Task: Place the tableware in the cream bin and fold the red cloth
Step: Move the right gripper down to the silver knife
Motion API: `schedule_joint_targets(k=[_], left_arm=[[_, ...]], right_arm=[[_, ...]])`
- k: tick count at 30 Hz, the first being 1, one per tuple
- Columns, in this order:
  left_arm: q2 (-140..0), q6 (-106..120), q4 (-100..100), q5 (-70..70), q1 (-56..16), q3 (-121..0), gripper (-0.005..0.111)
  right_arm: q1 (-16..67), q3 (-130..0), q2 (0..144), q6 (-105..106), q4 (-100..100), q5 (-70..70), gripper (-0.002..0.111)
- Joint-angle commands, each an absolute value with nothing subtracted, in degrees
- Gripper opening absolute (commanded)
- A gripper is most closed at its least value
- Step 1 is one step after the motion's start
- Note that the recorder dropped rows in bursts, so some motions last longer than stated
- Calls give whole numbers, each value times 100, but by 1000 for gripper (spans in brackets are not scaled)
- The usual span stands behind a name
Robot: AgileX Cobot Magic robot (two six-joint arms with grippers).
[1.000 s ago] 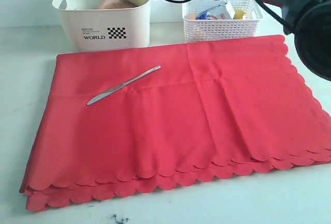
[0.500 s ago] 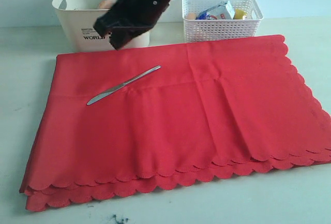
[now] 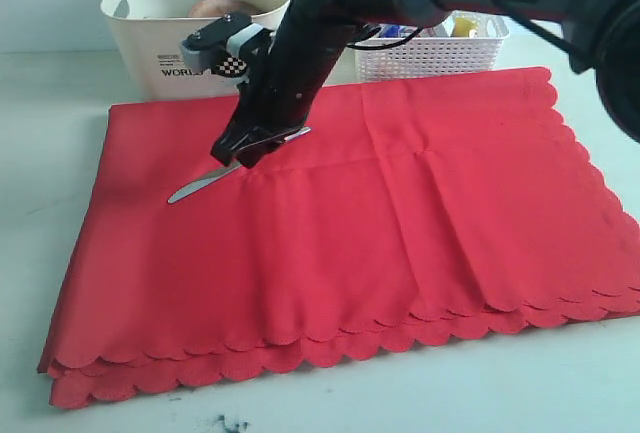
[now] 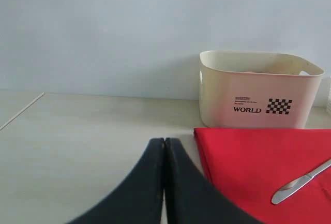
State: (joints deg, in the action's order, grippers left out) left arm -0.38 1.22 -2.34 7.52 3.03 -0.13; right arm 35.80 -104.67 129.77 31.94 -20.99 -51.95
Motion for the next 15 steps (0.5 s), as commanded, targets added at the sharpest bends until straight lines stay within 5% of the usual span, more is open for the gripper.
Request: schedule_joint_targets(k=[1, 7, 15], left_arm=[[0, 126, -232, 734, 274, 0, 2], [0, 126, -232, 734, 274, 0, 2], [0, 126, -232, 734, 274, 0, 2]], right_arm=[[3771, -10441, 13115, 3289, -1491, -4506, 38], [3935, -10532, 13161, 3299, -684, -4061, 64], [4067, -11559, 13796, 3544, -224, -5189, 65]])
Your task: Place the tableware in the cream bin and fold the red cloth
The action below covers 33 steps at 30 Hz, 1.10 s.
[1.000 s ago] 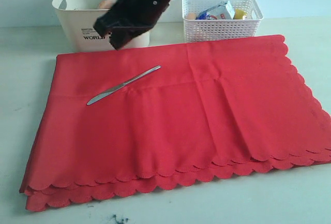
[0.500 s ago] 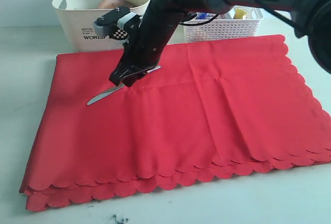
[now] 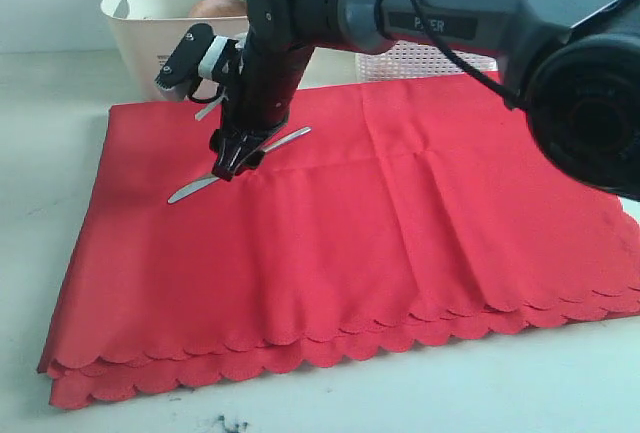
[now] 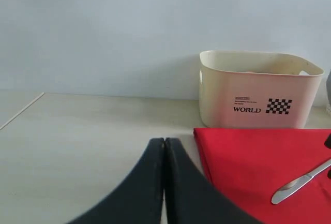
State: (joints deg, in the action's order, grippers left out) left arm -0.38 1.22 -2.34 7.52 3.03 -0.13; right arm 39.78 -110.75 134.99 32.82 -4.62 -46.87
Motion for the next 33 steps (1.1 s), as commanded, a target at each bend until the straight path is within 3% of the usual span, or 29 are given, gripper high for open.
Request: schedule_joint_targets(k=[1, 12, 19, 22, 24, 33], left_arm=[[0, 126, -232, 734, 274, 0, 2], [0, 126, -232, 734, 274, 0, 2], [0, 126, -232, 734, 274, 0, 2], [0, 126, -232, 734, 274, 0, 2], [0, 126, -232, 734, 274, 0, 2], [0, 126, -232, 734, 274, 0, 2]], right_arm=[[4067, -11704, 13892, 3658, -224, -5302, 65], [4091, -12728, 14773, 3953, 259, -5695, 61], [4091, -12850, 14938, 4341, 259, -6146, 32], [4094, -12855, 14902, 4502, 259, -6559, 8], [4094, -12855, 14818, 4520, 259, -6689, 0], [4083, -12855, 14381, 4471, 250, -5734, 0]])
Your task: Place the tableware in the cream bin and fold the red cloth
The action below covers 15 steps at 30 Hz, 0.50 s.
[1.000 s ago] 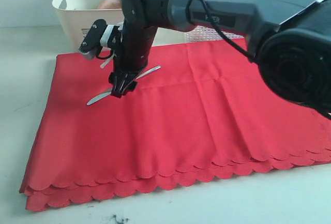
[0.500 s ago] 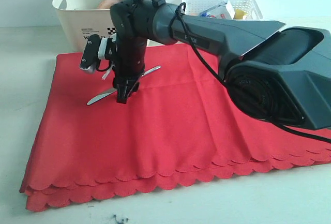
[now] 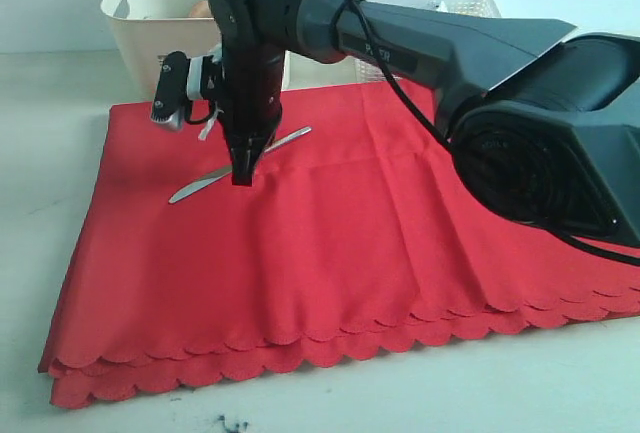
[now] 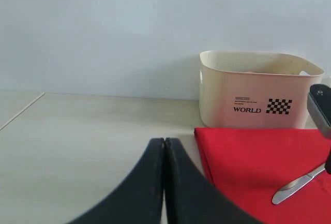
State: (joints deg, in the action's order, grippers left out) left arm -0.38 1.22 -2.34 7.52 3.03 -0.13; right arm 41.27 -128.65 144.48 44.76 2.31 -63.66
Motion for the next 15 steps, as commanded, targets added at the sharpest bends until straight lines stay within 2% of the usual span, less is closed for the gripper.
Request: schedule_joint_targets(k=[1, 8, 15], left_arm=[[0, 126, -232, 734, 274, 0, 2], [0, 126, -232, 734, 274, 0, 2], [0, 126, -232, 734, 274, 0, 2]], right_arm=[[4066, -12855, 14394, 4584, 250, -5682, 0], [3964, -13579, 14870, 5492, -77, -6996, 0], [4057, -13706, 14977, 5500, -114, -6734, 3]])
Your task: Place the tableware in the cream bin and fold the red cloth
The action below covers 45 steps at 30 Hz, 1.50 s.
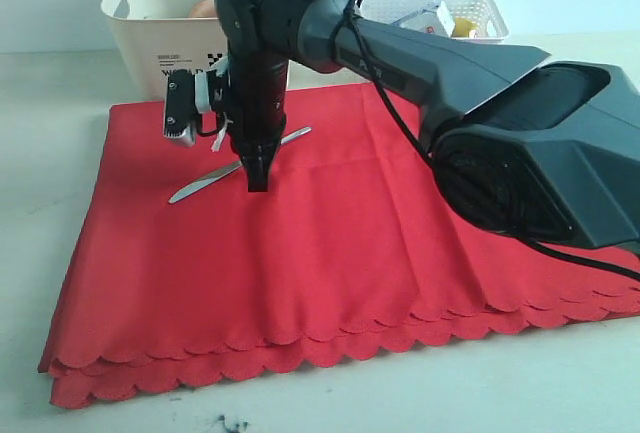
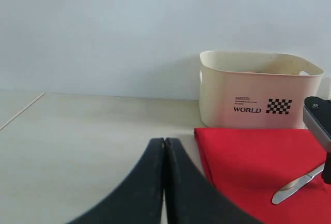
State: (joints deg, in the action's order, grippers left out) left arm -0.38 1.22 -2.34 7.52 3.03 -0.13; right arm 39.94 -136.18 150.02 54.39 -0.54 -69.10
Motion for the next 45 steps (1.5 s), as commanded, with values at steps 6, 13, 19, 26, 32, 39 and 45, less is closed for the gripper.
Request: schedule_joint_targets(k=[6, 13, 19, 26, 32, 39, 45], left_arm=[[0, 126, -232, 734, 274, 0, 2], [0, 126, -232, 734, 274, 0, 2], [0, 126, -232, 734, 274, 0, 2], [0, 126, -232, 734, 274, 0, 2], [0, 126, -232, 734, 274, 0, 2], [0, 126, -232, 734, 274, 0, 2], [0, 126, -232, 734, 274, 0, 2]], right_arm=[[4147, -13706, 14977, 5569, -46, -6313, 31], [4136, -13706, 15005, 5530, 0, -6249, 47], [3998, -13706, 15164, 5530, -31, -5929, 47], [3579, -13706, 15292, 5530, -1277, -6105, 44], [3431, -13706, 15331, 5548, -1469, -6967, 38], [3431, -13696, 15319, 5528, -1525, -6996, 36], [3459, -13696, 15205, 5349, -1779, -6996, 27]])
